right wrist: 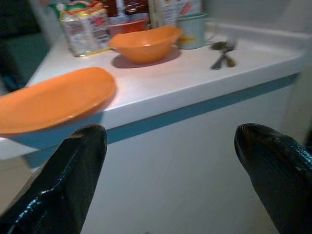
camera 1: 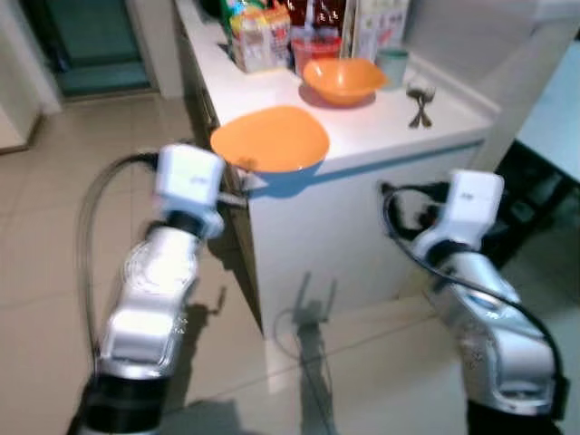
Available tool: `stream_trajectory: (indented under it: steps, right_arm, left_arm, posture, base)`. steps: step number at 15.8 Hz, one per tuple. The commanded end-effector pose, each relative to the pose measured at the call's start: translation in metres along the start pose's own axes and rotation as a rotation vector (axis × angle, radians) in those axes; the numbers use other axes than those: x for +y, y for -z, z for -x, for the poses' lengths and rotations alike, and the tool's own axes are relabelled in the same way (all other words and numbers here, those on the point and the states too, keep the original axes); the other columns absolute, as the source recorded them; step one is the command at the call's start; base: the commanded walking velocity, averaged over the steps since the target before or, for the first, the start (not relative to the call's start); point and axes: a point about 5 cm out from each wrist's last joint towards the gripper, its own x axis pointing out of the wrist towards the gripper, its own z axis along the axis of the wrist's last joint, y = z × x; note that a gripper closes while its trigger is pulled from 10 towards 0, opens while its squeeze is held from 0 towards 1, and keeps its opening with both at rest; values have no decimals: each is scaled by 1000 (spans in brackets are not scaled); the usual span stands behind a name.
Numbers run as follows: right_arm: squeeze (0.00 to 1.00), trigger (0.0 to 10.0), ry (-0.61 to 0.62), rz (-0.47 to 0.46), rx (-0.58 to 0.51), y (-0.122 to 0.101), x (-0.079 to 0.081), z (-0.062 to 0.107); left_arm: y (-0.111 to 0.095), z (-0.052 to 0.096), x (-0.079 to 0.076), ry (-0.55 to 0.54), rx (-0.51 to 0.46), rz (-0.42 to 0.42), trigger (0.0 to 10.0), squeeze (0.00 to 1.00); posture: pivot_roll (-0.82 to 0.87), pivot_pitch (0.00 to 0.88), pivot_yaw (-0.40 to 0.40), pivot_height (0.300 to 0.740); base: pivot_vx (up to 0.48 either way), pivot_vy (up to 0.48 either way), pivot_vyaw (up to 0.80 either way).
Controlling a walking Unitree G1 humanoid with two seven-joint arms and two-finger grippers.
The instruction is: Setting the table
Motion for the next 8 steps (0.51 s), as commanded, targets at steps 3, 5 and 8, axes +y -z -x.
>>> stream_trajectory:
  steps: [3, 5, 8]
  right_arm:
    - [0, 10000, -31, 91, -11, -5, 7, -5]
    - [0, 10000, -40, 128, -5, -5, 8, -8]
    - [0, 10000, -61, 197, -6, -4, 9, -14]
  left_arm:
    - [0, 3, 9, -59, 11, 9, 10000, 0]
    - [1, 4, 11, -80, 7, 26, 10000, 0]
    - [1, 0, 12, -107, 3, 23, 10000, 0]
  posture:
    - [33, 0, -16, 740]
    - [34, 0, -21, 740]
    - [30, 0, -39, 740]
  base:
    - [0, 0, 0]
    - [0, 0, 0]
    - [0, 0, 0]
